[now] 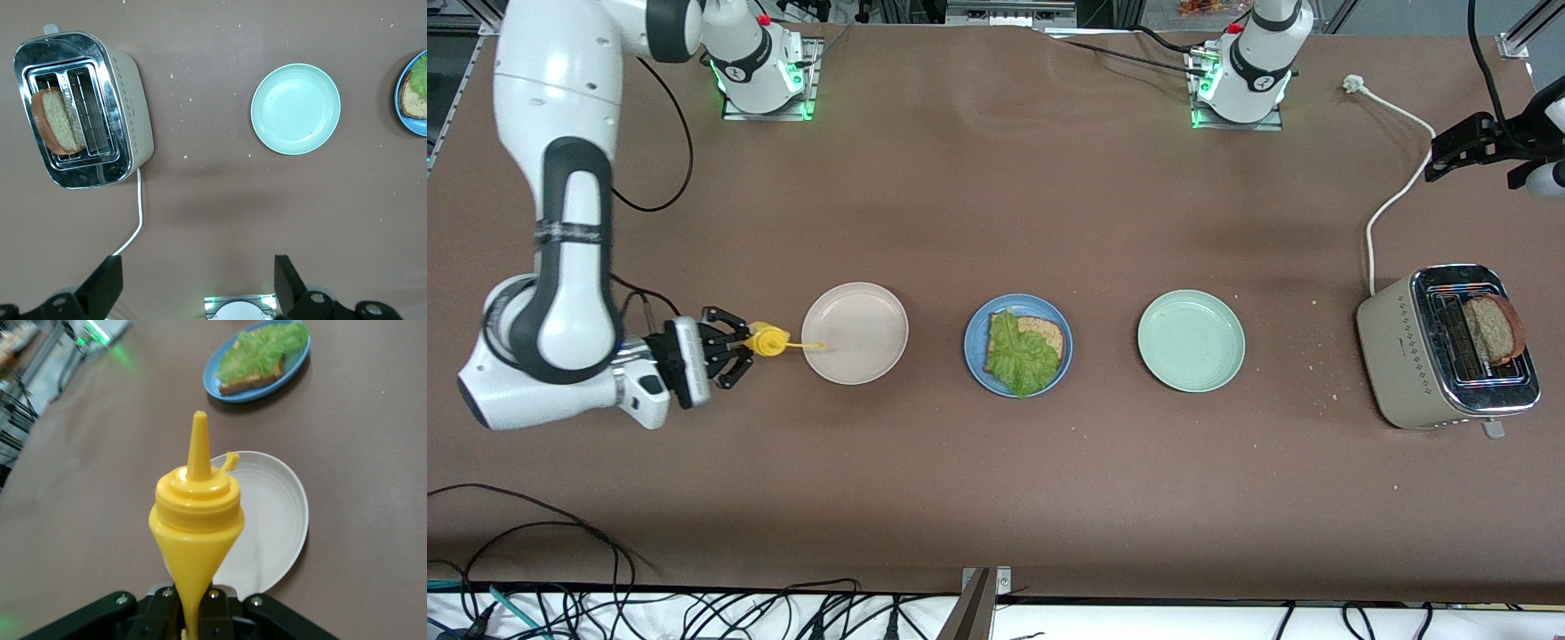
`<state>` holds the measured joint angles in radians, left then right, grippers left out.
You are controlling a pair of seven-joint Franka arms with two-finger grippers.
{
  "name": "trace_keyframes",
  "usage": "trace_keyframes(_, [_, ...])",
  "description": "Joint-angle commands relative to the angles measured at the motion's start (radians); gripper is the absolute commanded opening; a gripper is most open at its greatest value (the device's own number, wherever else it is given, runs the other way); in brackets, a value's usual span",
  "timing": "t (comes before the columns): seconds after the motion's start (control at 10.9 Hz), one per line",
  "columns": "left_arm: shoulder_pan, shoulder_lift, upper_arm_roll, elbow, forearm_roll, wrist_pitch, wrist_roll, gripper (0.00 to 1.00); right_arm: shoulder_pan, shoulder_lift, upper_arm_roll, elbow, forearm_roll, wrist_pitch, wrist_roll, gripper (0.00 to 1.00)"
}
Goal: Make sandwich in blue plate with both arms
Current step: 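Lift the bottle and carry it toward the blue plate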
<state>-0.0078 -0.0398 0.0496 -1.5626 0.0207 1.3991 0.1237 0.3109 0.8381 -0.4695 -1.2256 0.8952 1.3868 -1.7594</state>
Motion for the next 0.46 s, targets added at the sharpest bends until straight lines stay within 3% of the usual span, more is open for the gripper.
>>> trace_keyframes(0.0, [-0.003, -0.002, 0.0, 0.012, 0.016, -0.015, 0.014, 1.0, 0.158, 0.004, -0.006, 0.057, -0.183, 0.134, 0.251, 0.0])
trace_keyframes(0.18, [-0.003, -0.002, 0.0, 0.012, 0.016, -0.015, 0.014, 1.0, 0.267, 0.006, -0.006, 0.073, -0.295, 0.234, 0.406, 0.0])
trace_keyframes(0.37, [-0.001, -0.002, 0.0, 0.012, 0.005, -0.015, 0.014, 1.0, 0.411, 0.006, -0.006, 0.08, -0.506, 0.308, 0.596, 0.0])
